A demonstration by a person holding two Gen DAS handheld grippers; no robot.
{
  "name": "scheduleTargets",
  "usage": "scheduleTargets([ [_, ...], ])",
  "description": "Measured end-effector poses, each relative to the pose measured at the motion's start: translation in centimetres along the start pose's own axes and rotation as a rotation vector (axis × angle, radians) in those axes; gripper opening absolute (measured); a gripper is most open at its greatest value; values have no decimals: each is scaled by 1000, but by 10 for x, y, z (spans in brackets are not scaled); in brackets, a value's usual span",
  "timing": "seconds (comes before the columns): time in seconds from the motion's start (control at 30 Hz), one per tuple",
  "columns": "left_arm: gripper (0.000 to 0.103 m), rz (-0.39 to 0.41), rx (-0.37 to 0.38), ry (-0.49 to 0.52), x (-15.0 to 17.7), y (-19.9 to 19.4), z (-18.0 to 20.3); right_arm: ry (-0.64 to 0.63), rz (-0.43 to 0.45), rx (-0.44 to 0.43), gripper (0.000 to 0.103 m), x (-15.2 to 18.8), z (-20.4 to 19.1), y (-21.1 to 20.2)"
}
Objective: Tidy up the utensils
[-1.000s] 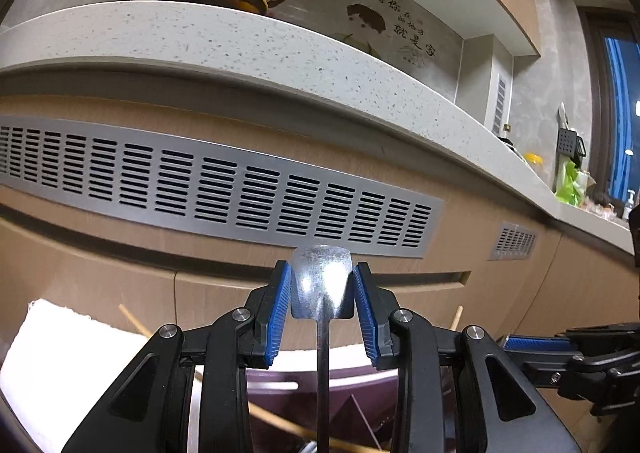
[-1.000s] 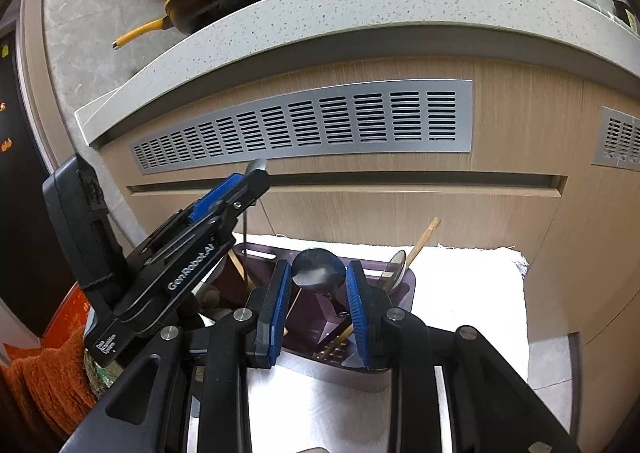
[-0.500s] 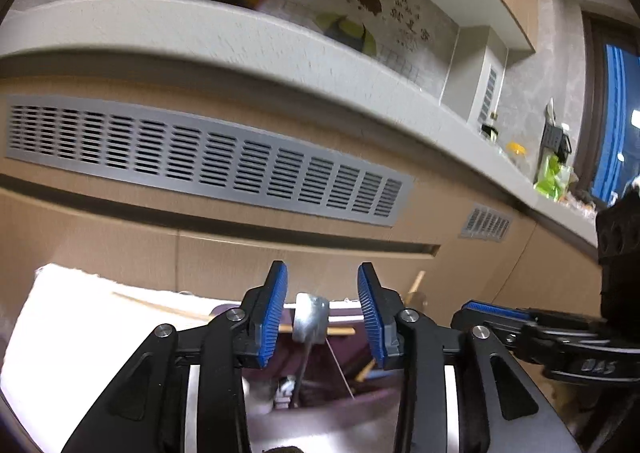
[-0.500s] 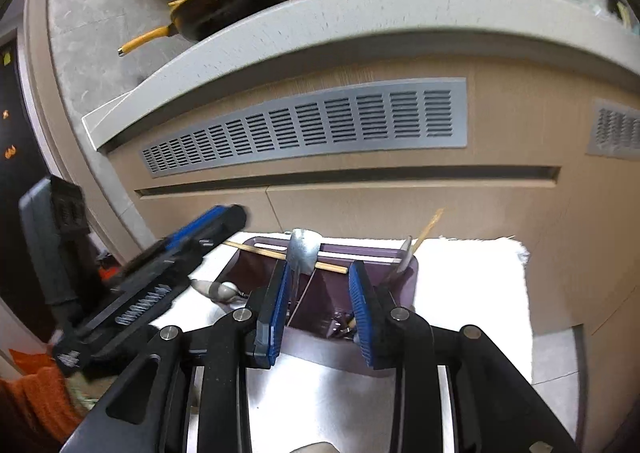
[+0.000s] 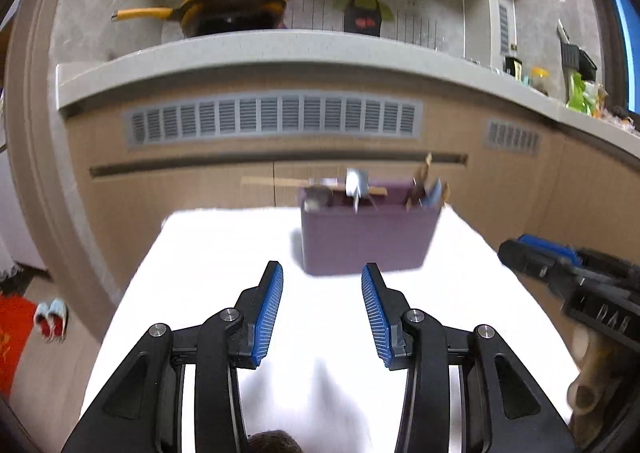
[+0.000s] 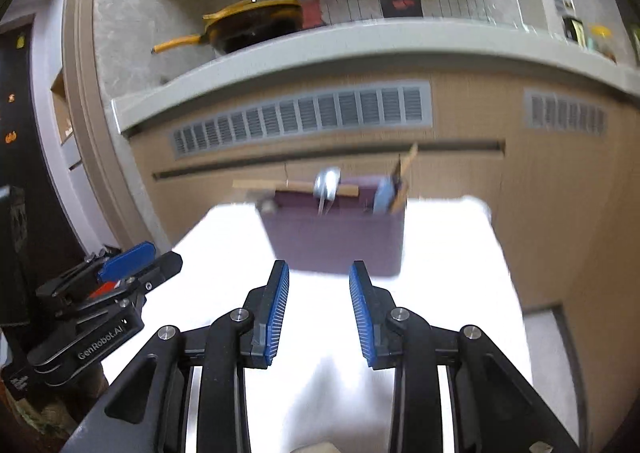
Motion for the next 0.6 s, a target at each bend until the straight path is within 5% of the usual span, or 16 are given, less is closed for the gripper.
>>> scheduleTargets([
  [0.13,42,-53,-5,-17,12,-13,2,-8,-13,23,29,24,-8,-16],
  [0.6,42,-34,-3,-25,8,-33,7,-46,6,13,30,29,-21,-30],
])
Point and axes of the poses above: each gripper's, at about its wrist camera, not at the fingertips, and y roughly the way its jaws point, z to its right, x to its underside, the point moved 9 cm from there along y, roughly the way its jaws point, and after that the axes turned 3 degrees about -x, right-handed, at the moved point
